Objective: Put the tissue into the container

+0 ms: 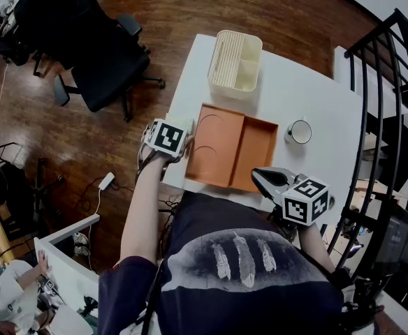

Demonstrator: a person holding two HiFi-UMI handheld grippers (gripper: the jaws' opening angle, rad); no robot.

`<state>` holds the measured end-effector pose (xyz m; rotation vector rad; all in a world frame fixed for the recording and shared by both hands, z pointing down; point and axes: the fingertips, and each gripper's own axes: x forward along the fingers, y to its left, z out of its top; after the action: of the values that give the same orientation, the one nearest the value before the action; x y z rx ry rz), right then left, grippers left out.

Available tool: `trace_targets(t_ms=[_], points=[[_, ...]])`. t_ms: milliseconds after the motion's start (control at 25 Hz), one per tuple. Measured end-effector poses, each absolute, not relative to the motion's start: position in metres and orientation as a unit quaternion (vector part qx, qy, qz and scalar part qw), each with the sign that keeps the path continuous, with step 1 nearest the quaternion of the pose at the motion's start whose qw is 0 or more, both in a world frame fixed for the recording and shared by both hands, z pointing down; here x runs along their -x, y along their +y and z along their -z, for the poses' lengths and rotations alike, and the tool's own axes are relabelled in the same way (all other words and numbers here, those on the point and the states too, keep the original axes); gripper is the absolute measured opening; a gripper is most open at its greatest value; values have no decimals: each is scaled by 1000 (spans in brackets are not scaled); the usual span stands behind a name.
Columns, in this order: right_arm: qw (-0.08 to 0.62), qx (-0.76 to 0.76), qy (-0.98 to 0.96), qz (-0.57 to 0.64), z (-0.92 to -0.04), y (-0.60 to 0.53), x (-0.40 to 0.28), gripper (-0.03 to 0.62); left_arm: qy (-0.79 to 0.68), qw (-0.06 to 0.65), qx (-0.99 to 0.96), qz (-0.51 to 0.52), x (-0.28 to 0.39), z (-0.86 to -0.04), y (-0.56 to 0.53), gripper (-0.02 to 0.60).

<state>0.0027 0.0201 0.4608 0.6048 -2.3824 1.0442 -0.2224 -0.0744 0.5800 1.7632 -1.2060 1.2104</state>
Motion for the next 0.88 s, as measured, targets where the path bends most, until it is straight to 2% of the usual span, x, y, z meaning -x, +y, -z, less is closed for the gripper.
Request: trace_targets(t_ms=[120,320,400,480,720,880], points=[[237,-219,-868,-378,-461,21,-6,2,-453,367,-671,-457,223,-584,-66,456],[240,-217,-868,-376,-463,17,-11,2,-451,397,-671,-435,223,-586,-60,454],[241,-216,-869,-374,-464,16,-11,3,-446,401,-676,-428,221,-586,-59,410],[241,-215,-870,-373,-464,15,-9,3,-448,400,-678,-423,223,-584,-57,399],[237,-226,-867,-375,-465,10,-13,3,-470,400,-684,-389,235,-565,-49,382],[229,-239,-865,-376,-465,8,-17,2,-491,387,-709,-327,235,-519,-42,382]])
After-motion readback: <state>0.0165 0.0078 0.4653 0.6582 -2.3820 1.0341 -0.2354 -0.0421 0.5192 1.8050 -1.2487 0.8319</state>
